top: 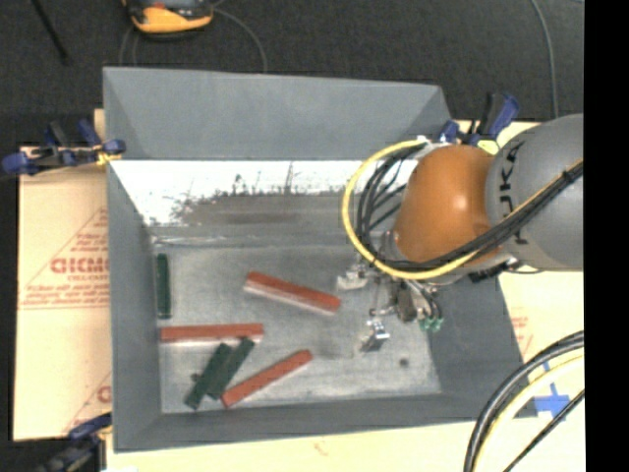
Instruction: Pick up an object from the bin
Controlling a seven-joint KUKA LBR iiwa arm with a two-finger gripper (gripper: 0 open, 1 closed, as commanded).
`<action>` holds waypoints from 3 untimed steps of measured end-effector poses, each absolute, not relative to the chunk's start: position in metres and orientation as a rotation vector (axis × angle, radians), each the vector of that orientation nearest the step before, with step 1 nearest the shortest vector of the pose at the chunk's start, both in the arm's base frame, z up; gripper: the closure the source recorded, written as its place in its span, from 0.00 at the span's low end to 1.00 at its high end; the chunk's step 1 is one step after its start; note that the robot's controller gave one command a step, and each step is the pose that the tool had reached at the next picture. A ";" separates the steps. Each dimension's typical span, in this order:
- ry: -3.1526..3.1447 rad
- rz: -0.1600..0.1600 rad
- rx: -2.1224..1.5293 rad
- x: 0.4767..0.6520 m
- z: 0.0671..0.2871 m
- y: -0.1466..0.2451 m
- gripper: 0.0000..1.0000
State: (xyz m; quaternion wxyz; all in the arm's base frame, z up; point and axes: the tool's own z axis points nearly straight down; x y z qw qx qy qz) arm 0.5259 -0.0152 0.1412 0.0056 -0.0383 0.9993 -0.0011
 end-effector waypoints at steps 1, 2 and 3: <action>3.118 -0.002 -0.346 0.565 0.102 -0.013 0.00; 3.143 -0.012 0.032 0.566 0.081 0.030 1.00; 3.143 -0.012 0.031 0.566 0.081 0.031 1.00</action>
Offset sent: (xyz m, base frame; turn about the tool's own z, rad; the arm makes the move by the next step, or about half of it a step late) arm 0.0360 0.0515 -0.0712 0.0990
